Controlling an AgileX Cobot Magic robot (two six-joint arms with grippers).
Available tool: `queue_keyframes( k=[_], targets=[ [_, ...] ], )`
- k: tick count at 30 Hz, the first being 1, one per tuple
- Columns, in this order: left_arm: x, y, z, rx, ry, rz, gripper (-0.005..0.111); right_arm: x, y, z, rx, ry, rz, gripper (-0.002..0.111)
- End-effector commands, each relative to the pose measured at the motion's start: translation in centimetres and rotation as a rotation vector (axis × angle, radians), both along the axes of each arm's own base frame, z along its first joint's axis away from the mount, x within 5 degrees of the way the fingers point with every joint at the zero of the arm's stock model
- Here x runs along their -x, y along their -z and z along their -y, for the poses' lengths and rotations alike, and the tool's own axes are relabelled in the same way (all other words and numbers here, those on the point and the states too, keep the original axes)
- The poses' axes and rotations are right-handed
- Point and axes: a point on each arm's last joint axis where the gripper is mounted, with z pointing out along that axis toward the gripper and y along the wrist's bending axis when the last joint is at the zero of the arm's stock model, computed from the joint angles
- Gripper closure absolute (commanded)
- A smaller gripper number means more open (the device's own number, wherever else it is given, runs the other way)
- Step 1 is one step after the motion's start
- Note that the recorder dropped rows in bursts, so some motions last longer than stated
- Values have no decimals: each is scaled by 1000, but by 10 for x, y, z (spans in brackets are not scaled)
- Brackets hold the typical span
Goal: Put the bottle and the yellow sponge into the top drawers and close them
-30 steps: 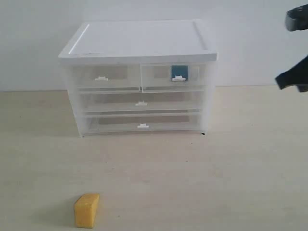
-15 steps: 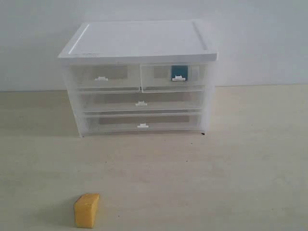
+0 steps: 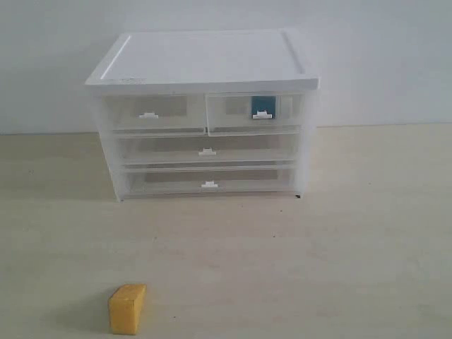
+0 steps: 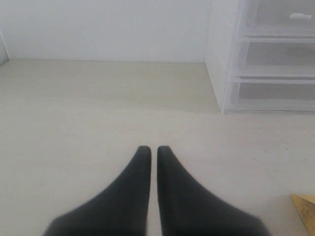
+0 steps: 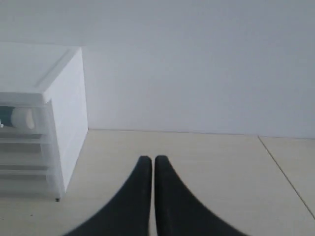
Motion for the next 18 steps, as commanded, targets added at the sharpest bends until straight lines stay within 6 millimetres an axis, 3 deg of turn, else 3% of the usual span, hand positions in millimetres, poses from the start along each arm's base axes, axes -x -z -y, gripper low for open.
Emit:
queue_keyframes(
  k=[1,5,7,14,18],
  targets=[
    [0,-2,0,4,4,11,102,28,0,1,-45,-1,146,108],
    [0,-2,0,4,4,11,102,56,8,2,-59,-4,268,108],
    [0,-2,0,4,4,11,102,68,22,2,-78,-10,330,108],
    [0,-2,0,-12,7,9,102,52,71,1,-44,-14,214,108],
    [0,-2,0,-83,23,6,102,47,87,0,-50,-16,173,108]
  ],
)
